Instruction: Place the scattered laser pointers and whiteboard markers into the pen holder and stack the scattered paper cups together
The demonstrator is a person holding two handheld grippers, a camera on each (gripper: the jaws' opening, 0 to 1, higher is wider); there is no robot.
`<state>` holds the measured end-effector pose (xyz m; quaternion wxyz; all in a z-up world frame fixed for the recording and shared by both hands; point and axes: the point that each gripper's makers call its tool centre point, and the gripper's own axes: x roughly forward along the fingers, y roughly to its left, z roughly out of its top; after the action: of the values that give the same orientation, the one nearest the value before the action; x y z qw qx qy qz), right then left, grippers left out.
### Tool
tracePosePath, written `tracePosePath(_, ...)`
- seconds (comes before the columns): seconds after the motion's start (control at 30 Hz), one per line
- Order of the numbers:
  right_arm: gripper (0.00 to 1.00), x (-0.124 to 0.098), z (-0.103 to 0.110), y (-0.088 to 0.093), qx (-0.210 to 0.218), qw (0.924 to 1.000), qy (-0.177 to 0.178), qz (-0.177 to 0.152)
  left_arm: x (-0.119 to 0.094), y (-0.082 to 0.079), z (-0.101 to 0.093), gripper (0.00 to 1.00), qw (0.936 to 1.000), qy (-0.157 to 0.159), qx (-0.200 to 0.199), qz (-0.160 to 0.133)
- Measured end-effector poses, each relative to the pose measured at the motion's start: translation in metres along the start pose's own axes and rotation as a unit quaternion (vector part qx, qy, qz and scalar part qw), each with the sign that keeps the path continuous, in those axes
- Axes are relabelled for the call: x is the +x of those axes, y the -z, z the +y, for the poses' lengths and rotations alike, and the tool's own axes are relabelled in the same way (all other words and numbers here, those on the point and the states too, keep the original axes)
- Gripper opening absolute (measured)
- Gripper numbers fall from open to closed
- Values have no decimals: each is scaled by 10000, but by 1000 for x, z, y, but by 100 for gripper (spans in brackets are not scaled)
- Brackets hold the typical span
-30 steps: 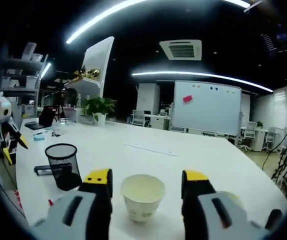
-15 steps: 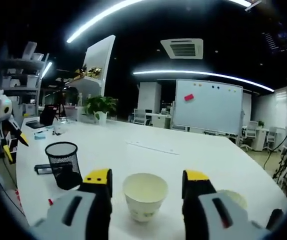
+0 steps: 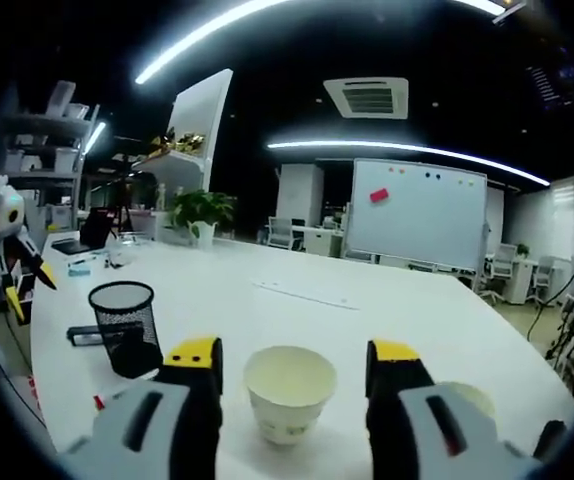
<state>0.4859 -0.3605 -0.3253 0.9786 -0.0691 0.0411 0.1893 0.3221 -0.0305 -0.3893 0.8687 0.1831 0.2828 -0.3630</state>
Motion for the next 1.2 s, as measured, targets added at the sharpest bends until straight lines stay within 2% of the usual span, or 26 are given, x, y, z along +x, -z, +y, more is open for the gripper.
tracePosePath(0.93, 61, 8, 5, 25, 79, 9994, -10, 350, -2, 5, 1, 60, 10000, -17, -52, -12)
tracePosePath(1.2, 62, 11, 4, 28, 51, 9994, 32, 352, -3, 6, 1, 60, 10000, -24, -51, 4)
